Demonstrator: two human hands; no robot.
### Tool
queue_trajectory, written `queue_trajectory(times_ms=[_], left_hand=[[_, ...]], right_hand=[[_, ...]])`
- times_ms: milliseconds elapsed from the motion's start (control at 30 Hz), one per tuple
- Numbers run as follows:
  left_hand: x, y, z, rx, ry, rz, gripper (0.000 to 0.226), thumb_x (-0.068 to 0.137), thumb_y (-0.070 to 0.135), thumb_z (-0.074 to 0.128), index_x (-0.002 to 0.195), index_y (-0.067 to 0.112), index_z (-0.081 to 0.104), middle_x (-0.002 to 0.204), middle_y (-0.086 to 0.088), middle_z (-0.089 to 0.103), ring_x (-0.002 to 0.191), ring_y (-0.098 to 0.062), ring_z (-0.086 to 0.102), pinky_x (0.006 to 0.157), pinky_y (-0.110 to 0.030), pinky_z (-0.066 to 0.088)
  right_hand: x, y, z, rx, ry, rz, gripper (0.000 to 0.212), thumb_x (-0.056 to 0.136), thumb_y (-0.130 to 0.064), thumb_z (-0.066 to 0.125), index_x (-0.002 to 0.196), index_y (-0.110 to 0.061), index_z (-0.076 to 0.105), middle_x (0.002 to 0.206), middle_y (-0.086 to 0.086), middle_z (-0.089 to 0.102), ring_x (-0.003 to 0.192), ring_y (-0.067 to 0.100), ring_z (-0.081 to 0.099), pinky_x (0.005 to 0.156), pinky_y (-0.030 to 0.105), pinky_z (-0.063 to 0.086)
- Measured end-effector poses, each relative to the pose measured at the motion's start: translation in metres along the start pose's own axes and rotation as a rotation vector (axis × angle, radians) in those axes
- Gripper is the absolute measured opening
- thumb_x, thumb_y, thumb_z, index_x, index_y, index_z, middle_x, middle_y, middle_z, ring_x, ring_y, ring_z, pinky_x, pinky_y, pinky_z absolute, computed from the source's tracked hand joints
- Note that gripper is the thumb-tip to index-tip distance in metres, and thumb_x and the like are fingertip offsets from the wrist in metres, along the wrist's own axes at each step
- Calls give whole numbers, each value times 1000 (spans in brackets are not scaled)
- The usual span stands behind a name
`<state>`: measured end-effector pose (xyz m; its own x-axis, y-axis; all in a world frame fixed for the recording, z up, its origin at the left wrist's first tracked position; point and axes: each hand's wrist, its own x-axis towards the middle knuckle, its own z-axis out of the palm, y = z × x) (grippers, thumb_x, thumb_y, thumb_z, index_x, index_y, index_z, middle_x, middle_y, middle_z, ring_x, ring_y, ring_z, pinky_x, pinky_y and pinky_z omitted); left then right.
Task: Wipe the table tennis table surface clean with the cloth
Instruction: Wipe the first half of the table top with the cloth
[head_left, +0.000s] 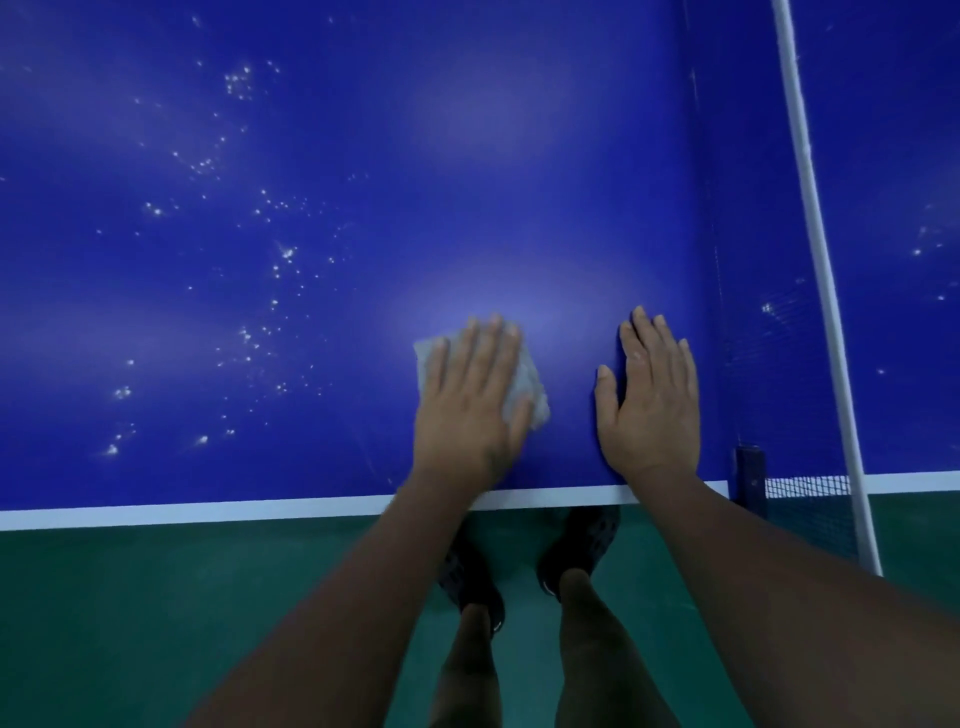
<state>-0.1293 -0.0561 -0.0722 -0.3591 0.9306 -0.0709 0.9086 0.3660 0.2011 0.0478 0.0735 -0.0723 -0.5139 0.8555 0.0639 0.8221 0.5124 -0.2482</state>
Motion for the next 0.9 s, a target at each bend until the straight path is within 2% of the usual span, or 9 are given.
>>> queue_trajectory(times_ms=[67, 200, 300, 400, 500, 600, 733, 900], left_hand=[[22, -32, -7, -24, 34, -129, 70, 111, 50, 34, 170, 16, 18, 177, -6, 15, 165, -24, 5, 132, -53, 9], [5, -69, -17, -37, 35, -380, 69, 113, 51, 22, 171, 18, 4, 179, -4, 2, 165, -23, -4, 133, -53, 2], [-47, -52, -13, -19, 29, -461, 68, 113, 48, 18, 171, 17, 0, 179, -5, 0, 165, -23, -6, 133, -55, 6], [-90, -20, -8, -35, 28, -544, 68, 112, 46, 19, 170, 13, 4, 179, -7, 3, 165, -25, -3, 131, -58, 11], [-93, -7, -2, -25, 65, -567, 69, 112, 43, 27, 170, 10, 11, 178, -10, 9, 165, -28, 2, 131, -58, 12], [-68, -12, -1, 32, 81, -579, 69, 113, 45, 24, 170, 11, 9, 178, -9, 9, 165, -28, 2, 131, -56, 12], [-36, 5, 4, -23, 117, -613, 69, 113, 48, 22, 170, 12, 7, 178, -7, 7, 165, -26, -2, 132, -55, 8], [-74, 81, 15, 9, 52, -362, 69, 112, 43, 32, 170, 12, 10, 178, -8, 6, 165, -27, 1, 130, -57, 15]], right_hand=[[0, -1, -1, 2, -1, 12, 60, 112, -39, 36, 161, -5, 40, 175, 4, 29, 164, 22, 18, 133, 49, 16], [0, 0, -1, 6, -8, 5, 59, 112, -37, 38, 161, -5, 40, 174, 4, 29, 164, 23, 19, 134, 49, 15], [-3, -1, -2, -15, -18, 12, 59, 112, -38, 37, 161, -6, 40, 175, 4, 27, 164, 23, 18, 134, 49, 14], [2, -2, -5, -21, -29, 2, 61, 111, -39, 34, 161, -5, 41, 175, 6, 27, 164, 24, 17, 134, 50, 15], [2, -3, -6, -21, -25, 3, 61, 111, -39, 34, 160, -4, 41, 174, 7, 28, 163, 26, 18, 133, 51, 15], [2, -3, -6, -20, -27, -6, 60, 112, -38, 35, 161, -4, 40, 175, 8, 28, 164, 26, 18, 134, 50, 13], [0, -2, -4, -28, -18, -16, 58, 112, -36, 41, 162, -5, 38, 175, 8, 27, 164, 27, 18, 134, 49, 12], [0, 1, -4, -24, 8, -16, 59, 111, -36, 43, 160, -4, 40, 174, 9, 29, 163, 28, 21, 133, 50, 13]])
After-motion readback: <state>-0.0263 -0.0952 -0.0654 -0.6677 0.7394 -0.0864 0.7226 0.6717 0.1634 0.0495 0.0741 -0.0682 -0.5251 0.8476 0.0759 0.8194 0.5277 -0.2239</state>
